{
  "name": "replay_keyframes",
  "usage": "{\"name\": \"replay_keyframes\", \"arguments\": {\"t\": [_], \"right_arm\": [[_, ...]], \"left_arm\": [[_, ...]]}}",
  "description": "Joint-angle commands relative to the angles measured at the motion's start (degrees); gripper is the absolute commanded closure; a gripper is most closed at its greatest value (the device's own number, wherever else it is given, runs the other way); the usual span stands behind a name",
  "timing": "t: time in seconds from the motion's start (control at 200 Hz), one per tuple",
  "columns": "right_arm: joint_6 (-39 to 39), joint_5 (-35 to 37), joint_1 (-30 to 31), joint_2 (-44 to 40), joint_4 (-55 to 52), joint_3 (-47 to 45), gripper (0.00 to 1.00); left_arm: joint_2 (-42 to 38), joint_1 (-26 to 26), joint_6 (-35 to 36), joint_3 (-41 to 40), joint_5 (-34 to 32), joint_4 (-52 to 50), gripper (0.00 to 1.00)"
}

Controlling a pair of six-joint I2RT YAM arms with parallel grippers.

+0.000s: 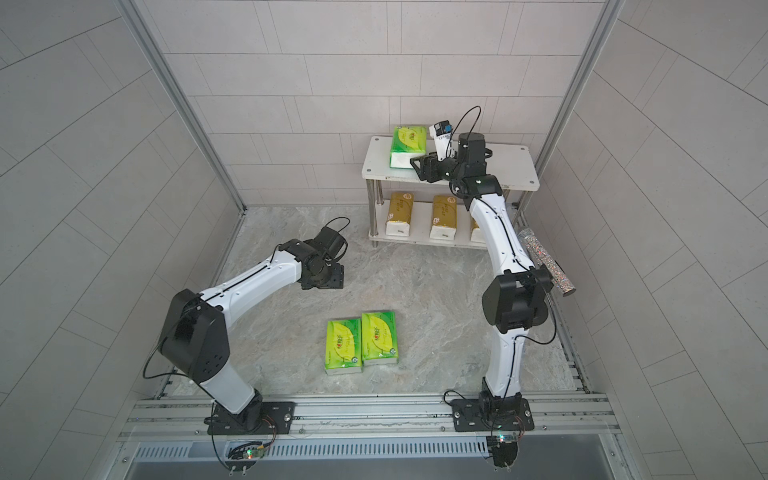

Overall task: Place the tissue boxes on the shelf by color
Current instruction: Place a box of tissues on the shelf.

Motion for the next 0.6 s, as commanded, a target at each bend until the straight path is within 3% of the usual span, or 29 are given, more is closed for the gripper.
{"name": "replay_keyframes", "arguments": {"t": [0.0, 0.59], "right_arm": [[1.2, -0.5, 0.0, 0.8, 2.3, 0.4, 0.27], [2.2, -1.1, -0.1, 1.8, 1.7, 1.4, 0.27]], "left_arm": [[0.7, -0.3, 0.2, 2.0, -1.2, -1.8, 0.26], [1.0, -0.2, -0.1, 2.9, -1.5, -2.4, 0.26]]}}
